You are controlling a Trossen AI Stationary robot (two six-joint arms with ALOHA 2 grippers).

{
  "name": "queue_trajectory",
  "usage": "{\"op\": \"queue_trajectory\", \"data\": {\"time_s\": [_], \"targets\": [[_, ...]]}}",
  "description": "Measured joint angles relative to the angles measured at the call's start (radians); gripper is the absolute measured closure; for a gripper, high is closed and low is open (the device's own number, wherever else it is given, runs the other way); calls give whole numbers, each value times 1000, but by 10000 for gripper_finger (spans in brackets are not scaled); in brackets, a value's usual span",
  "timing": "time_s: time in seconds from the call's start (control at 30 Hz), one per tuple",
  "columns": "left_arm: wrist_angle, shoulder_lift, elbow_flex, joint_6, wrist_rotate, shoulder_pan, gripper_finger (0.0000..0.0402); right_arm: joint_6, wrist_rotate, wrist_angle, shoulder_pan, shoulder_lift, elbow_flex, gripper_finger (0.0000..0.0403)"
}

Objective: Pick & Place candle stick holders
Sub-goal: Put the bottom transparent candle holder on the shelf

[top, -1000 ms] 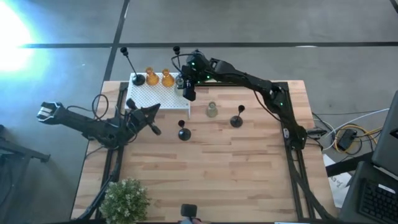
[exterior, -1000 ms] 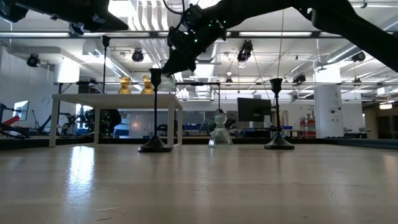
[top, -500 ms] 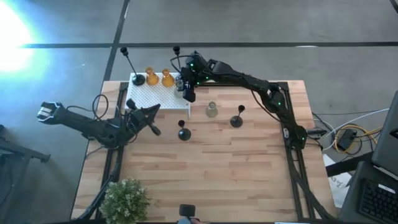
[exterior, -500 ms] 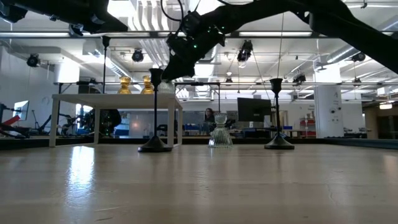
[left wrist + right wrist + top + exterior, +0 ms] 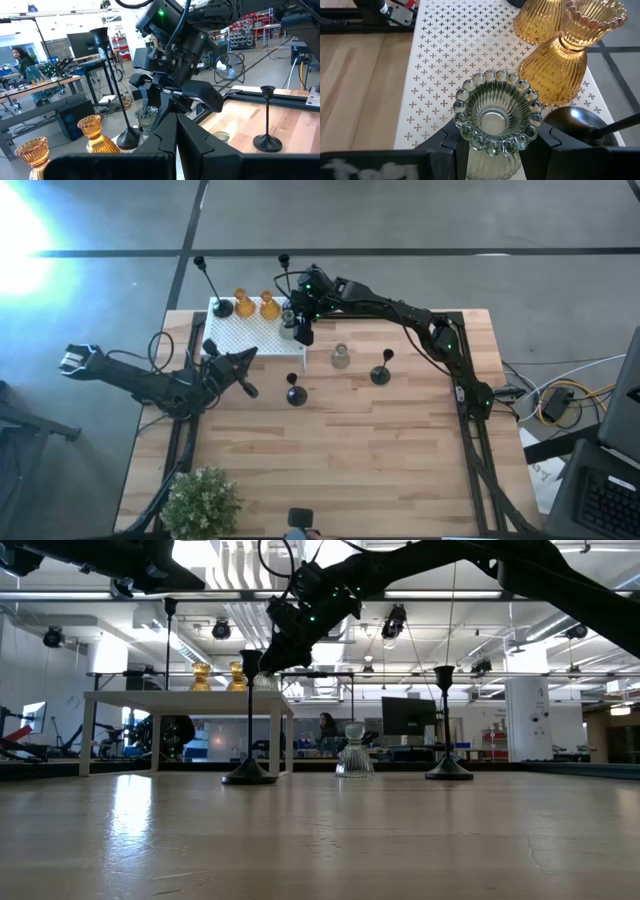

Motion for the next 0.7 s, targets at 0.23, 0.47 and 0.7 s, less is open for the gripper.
{"op": "queue_trajectory", "data": {"time_s": [0.23,0.47,0.7], "targets": [[-8,0,0,-2,0,0,388,3,5,1,0,-1,-3,282],[-9,0,0,-3,0,0,388,-3,9,5,0,-1,-4,241],[-19,-1,0,-4,0,0,388,-15,12,8,0,-1,-4,187]]}}
